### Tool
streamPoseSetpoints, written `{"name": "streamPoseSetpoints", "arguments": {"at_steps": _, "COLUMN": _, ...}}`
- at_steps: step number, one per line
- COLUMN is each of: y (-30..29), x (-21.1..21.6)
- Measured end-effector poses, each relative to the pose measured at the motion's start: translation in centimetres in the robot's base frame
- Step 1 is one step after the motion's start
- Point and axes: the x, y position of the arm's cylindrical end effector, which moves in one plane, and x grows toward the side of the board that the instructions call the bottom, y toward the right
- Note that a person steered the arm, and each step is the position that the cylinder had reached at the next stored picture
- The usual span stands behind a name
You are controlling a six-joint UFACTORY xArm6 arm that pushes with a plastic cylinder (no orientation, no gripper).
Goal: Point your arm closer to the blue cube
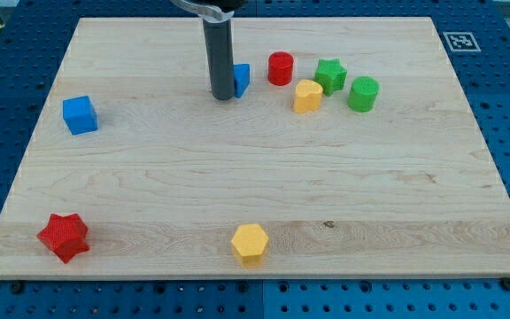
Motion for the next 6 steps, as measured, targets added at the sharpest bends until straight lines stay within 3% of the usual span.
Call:
{"name": "streamPoseSetpoints", "arguments": {"at_steps": 2, "y": 0.1, "x": -0.1}}
{"name": "streamPoseSetpoints", "arguments": {"at_steps": 6, "y": -20.1, "x": 0.6}}
